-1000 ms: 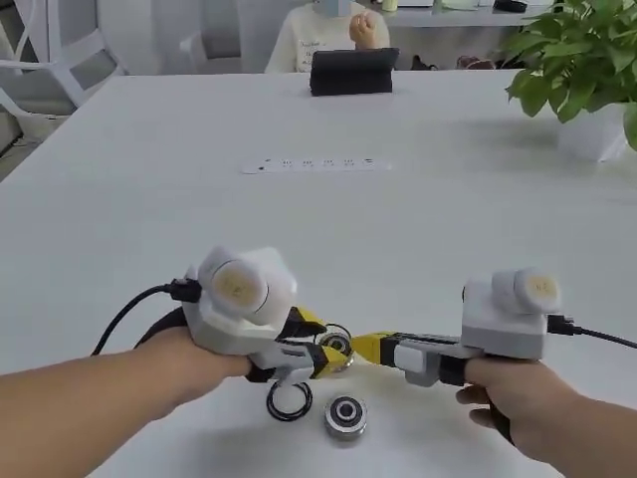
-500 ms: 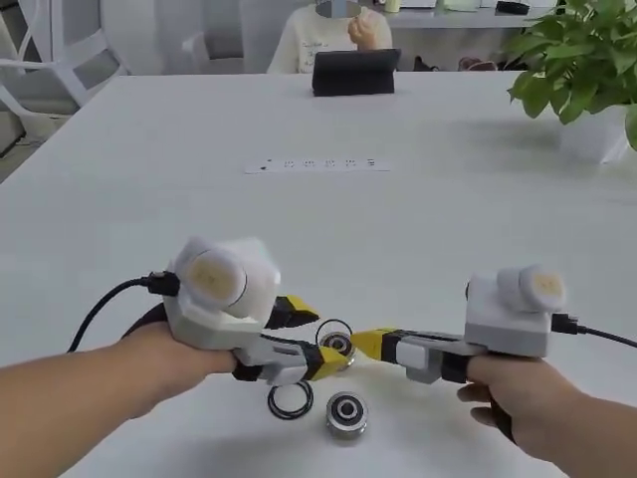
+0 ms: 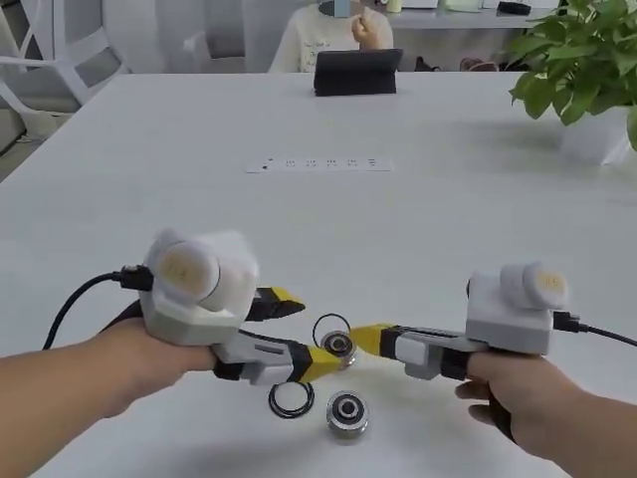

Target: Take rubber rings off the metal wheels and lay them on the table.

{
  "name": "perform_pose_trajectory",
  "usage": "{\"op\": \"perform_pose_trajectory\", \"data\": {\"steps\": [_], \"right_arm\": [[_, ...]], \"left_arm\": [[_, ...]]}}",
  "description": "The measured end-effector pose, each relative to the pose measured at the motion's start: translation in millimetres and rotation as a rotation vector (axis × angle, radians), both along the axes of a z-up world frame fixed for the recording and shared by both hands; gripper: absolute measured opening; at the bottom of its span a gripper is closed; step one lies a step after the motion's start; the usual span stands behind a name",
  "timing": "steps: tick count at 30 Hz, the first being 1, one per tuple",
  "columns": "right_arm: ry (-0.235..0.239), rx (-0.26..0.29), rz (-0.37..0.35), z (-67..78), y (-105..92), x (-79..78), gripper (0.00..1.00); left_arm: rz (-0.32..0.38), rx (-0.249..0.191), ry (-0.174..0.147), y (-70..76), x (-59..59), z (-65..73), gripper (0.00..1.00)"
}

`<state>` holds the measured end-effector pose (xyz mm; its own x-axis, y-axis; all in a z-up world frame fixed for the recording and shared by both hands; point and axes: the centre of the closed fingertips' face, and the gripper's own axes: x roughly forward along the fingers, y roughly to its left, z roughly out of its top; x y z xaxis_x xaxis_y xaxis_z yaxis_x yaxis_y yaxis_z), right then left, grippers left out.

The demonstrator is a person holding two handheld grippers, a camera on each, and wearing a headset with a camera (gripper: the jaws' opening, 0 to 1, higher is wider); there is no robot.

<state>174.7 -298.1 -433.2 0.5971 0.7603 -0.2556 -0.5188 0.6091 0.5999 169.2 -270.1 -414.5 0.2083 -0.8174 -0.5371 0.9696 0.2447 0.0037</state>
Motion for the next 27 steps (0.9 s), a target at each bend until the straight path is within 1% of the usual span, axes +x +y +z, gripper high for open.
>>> {"op": "perform_pose_trajectory", "data": {"steps": [7, 15, 21, 27], "right_arm": [[-0.007, 0.018, 0.013, 6.6, 6.3, -1.1, 0.00], [-0.007, 0.034, 0.021, 10.2, 10.1, -1.9, 0.00], [-0.010, 0.045, 0.032, 14.7, 14.2, -3.5, 0.00], [-0.008, 0.053, 0.041, 16.5, 17.0, -4.4, 0.00]], "left_arm": [[0.001, -0.012, 0.002, 6.2, -3.2, 6.4, 0.49], [0.005, -0.028, -0.002, 15.8, -4.6, 15.4, 0.55], [0.011, -0.034, 0.005, 23.2, -7.0, 18.7, 0.58], [0.018, -0.038, 0.002, 31.6, -8.0, 21.9, 0.61]]}}
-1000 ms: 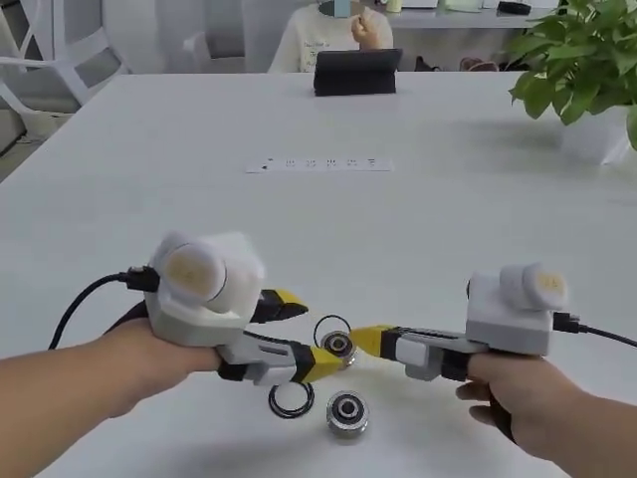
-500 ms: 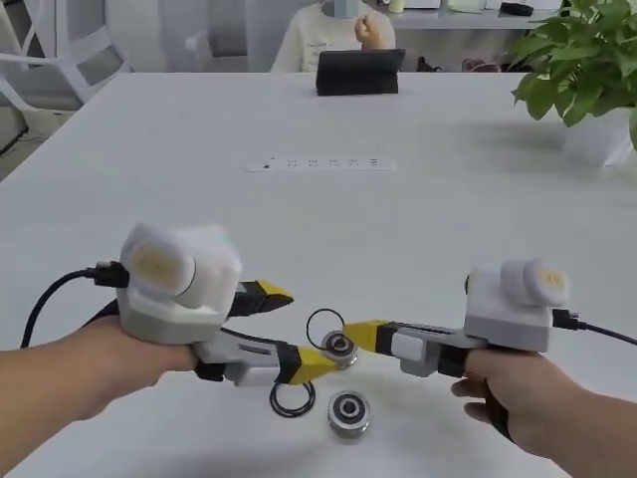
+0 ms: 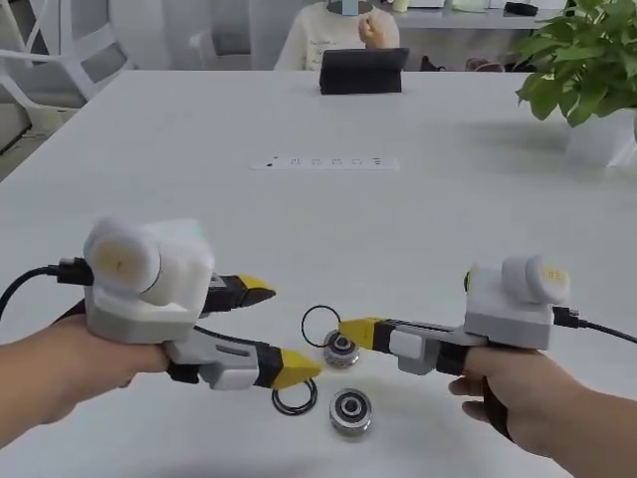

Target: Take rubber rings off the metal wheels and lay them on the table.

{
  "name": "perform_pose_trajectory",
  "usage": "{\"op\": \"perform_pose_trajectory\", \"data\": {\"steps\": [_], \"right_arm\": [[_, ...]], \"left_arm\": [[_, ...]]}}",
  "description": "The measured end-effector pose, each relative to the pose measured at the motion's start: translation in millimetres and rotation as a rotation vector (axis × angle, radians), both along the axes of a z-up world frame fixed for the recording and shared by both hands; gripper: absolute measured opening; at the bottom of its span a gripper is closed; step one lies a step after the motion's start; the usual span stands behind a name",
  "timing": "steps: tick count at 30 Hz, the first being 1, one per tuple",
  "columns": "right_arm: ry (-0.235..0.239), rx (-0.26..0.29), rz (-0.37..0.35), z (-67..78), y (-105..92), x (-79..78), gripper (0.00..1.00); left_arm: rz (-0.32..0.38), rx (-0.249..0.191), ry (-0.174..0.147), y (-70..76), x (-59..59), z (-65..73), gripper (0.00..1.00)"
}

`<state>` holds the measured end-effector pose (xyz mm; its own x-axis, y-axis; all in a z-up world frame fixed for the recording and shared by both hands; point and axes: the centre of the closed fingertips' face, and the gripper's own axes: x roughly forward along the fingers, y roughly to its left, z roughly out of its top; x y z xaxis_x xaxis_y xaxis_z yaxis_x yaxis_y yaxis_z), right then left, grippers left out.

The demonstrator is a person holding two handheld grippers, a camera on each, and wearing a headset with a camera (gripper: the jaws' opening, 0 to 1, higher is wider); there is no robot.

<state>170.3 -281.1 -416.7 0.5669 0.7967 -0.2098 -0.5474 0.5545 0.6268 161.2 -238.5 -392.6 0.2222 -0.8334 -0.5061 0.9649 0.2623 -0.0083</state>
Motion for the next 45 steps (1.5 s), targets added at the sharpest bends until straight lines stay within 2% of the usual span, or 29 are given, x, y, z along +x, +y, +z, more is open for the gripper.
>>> {"op": "perform_pose_trajectory", "data": {"steps": [14, 24, 45], "right_arm": [[0.032, 0.015, 0.034, -1.6, 9.8, -5.3, 0.00], [0.078, 0.022, 0.080, -8.0, 20.0, -12.9, 0.00], [0.158, -0.022, 0.180, -25.1, 35.1, -29.4, 0.00]], "left_arm": [[0.006, 0.007, 0.005, 17.6, -8.8, 0.9, 0.64], [0.019, 0.012, 0.017, 30.6, -15.0, -1.9, 0.65], [0.031, 0.022, 0.030, 42.3, -18.3, -4.6, 0.65]]}}
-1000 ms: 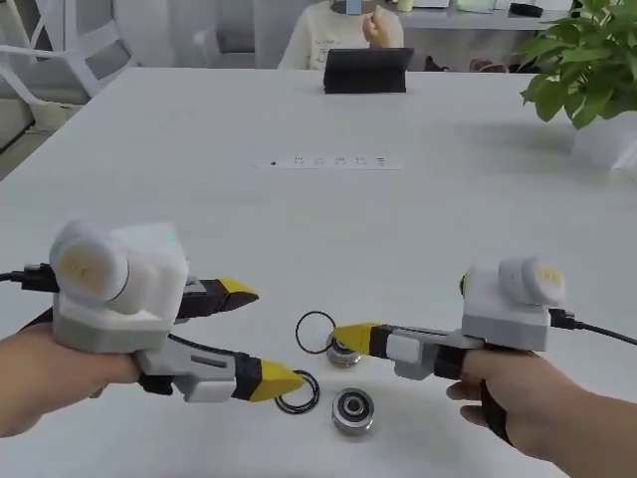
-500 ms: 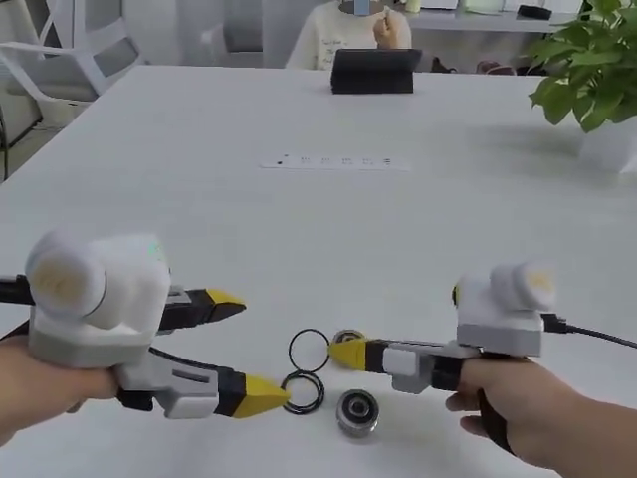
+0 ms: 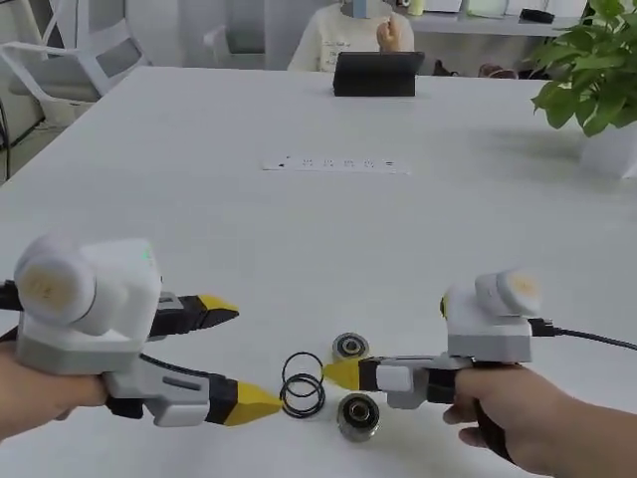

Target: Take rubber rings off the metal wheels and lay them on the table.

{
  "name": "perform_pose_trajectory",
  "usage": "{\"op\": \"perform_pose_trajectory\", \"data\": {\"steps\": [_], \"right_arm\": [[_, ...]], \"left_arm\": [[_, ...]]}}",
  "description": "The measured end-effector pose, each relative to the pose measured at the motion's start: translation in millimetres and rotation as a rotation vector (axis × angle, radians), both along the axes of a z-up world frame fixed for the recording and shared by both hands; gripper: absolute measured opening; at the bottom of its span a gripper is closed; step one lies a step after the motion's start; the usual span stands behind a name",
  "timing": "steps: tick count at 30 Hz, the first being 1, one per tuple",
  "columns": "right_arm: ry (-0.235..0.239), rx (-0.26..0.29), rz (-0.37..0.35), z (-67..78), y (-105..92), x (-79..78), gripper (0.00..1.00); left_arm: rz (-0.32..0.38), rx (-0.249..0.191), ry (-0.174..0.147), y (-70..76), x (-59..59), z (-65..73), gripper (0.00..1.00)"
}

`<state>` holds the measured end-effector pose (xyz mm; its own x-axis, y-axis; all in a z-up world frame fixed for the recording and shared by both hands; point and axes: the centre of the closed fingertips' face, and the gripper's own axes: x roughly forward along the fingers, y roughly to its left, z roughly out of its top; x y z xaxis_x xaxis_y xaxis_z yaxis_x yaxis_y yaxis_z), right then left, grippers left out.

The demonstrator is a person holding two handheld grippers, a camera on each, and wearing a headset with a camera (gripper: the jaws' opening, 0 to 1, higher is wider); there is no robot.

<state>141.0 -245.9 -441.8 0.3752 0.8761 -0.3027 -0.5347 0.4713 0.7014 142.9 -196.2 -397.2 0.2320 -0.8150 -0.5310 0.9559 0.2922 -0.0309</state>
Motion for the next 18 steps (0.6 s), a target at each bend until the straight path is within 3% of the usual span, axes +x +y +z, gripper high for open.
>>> {"op": "perform_pose_trajectory", "data": {"steps": [8, 18], "right_arm": [[0.026, -0.039, 0.035, -10.3, 7.1, -4.0, 0.00], [0.034, -0.078, 0.027, -17.6, 5.8, -2.5, 0.00]], "left_arm": [[0.002, 0.005, 0.005, 3.6, -1.3, -1.7, 0.65], [0.009, 0.008, 0.010, 6.6, -2.2, -2.8, 0.65]]}}
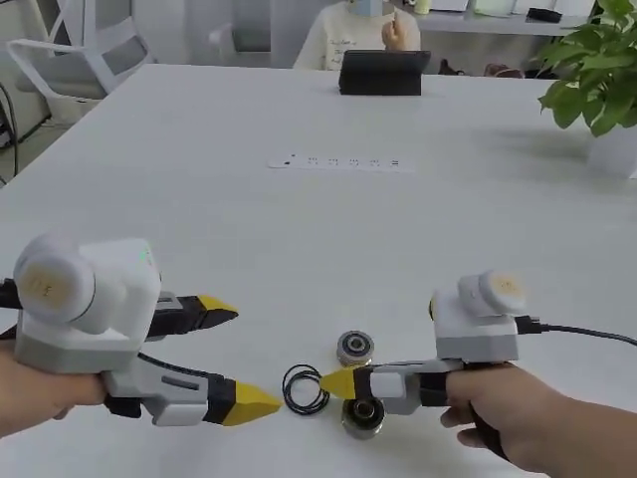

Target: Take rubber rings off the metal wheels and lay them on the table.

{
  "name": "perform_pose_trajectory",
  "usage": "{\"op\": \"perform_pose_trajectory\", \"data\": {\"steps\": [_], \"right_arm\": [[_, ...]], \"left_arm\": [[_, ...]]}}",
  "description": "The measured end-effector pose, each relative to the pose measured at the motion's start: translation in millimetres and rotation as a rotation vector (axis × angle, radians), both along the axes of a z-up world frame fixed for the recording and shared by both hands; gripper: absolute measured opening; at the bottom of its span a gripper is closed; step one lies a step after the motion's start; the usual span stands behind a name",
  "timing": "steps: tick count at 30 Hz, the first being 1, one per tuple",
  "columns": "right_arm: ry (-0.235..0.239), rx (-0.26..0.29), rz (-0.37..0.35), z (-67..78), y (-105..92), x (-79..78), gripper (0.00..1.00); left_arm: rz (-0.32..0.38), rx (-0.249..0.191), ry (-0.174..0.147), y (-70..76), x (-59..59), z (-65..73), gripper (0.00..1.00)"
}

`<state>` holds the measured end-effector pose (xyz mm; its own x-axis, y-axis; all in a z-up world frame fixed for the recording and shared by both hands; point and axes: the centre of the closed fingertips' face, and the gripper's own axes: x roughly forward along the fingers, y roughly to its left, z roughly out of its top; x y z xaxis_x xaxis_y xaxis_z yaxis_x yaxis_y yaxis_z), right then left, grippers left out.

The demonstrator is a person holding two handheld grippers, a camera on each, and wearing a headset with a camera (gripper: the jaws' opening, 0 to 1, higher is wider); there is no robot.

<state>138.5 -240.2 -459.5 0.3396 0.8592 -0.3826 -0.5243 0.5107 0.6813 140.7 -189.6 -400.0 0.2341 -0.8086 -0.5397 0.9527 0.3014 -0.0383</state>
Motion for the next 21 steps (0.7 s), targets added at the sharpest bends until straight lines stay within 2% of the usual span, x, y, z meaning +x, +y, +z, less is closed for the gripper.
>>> {"op": "perform_pose_trajectory", "data": {"steps": [6, 21], "right_arm": [[0.001, -0.007, 0.002, -0.5, 0.4, -0.2, 0.00], [-0.038, -0.056, 0.010, -1.9, -1.5, -0.4, 0.00]], "left_arm": [[-0.002, 0.006, 0.001, 0.2, -0.8, -1.0, 0.65], [-0.005, 0.017, 0.006, 0.8, -1.3, -3.3, 0.65]]}}
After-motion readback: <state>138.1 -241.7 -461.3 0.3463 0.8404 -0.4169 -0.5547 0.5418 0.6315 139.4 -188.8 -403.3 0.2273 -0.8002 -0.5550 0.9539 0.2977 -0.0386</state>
